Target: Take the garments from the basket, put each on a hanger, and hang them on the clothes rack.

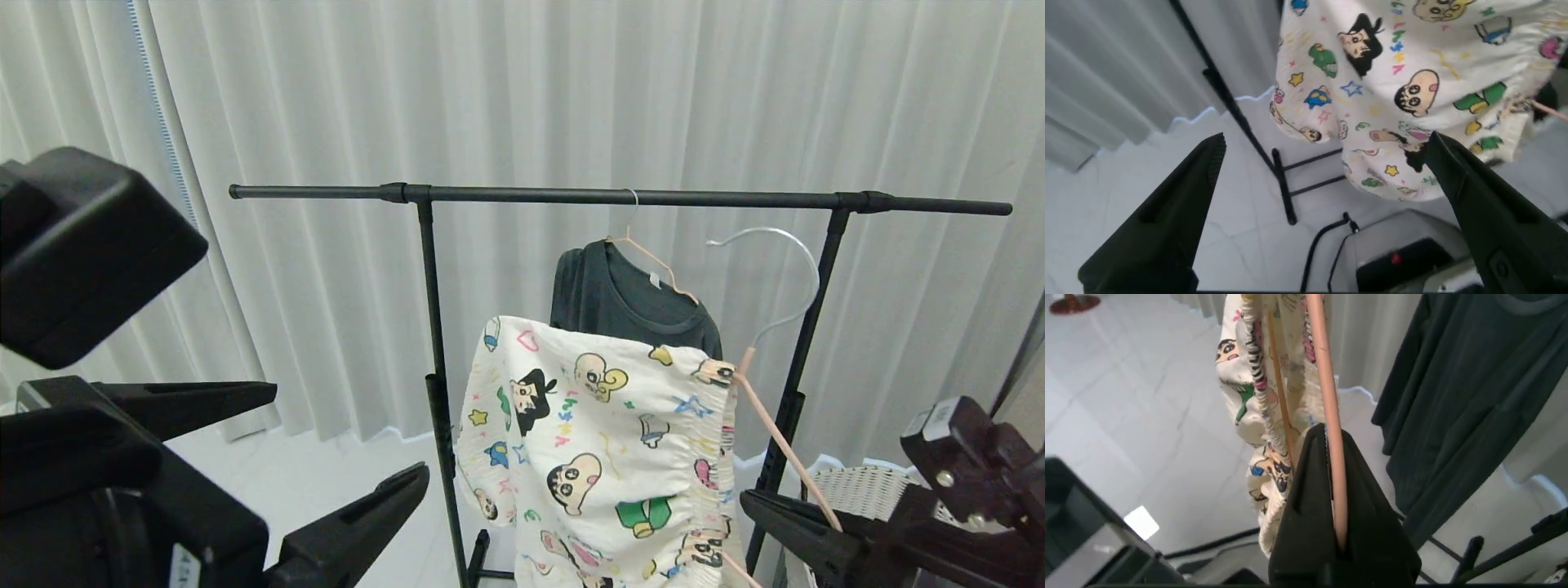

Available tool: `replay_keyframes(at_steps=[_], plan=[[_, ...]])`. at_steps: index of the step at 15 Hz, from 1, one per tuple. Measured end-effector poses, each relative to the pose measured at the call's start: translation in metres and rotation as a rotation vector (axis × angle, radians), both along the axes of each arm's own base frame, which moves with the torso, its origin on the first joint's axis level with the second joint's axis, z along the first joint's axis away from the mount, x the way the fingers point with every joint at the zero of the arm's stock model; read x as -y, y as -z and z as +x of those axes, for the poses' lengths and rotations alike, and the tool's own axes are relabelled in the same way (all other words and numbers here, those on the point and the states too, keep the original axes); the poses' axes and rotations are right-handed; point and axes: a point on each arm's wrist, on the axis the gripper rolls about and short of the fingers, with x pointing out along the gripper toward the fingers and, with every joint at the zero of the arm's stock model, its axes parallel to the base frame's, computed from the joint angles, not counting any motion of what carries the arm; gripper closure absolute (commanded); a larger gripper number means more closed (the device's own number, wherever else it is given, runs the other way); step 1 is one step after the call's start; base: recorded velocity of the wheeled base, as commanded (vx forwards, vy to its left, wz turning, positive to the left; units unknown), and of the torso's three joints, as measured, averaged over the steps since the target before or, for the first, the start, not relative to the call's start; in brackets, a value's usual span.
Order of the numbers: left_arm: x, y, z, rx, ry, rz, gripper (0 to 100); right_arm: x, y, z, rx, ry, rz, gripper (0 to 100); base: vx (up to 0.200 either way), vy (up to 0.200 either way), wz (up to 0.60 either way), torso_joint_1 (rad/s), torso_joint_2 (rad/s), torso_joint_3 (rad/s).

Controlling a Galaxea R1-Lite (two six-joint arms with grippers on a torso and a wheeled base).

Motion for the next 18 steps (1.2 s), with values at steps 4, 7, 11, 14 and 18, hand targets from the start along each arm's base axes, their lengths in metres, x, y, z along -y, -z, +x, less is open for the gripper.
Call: replay_keyframes(at_steps=[4, 7, 11, 14, 18], plan=[[-0.024, -0.01, -0.013, -0.062, 0.333, -0.014, 0, 0.025, 0.015, -0.017, 0.046, -0.132, -0.065, 100, 0.0, 0.0, 0.0, 0.0, 0.0, 0.0], [-0.037, -0.012, -0.014, -0.043, 0.535, -0.039, 0, 0.035, 0.017, -0.024, 0.097, -0.229, -0.087, 100, 0.0, 0.0, 0.0, 0.0, 0.0, 0.0], [-0.019, 0.007, -0.007, -0.004, 0.74, -0.107, 0, 0.034, 0.017, -0.032, 0.15, -0.35, -0.11, 100, 0.0, 0.0, 0.0, 0.0, 0.0, 0.0], [-0.009, 0.033, -0.005, -0.05, 0.865, -0.025, 0, 0.031, 0.017, -0.04, 0.174, -0.425, -0.116, 100, 0.0, 0.0, 0.0, 0.0, 0.0, 0.0], [0.001, 0.047, -0.002, -0.093, 0.89, 0.033, 0, 0.025, 0.018, -0.05, 0.181, -0.516, -0.128, 100, 0.0, 0.0, 0.0, 0.0, 0.0, 0.0]])
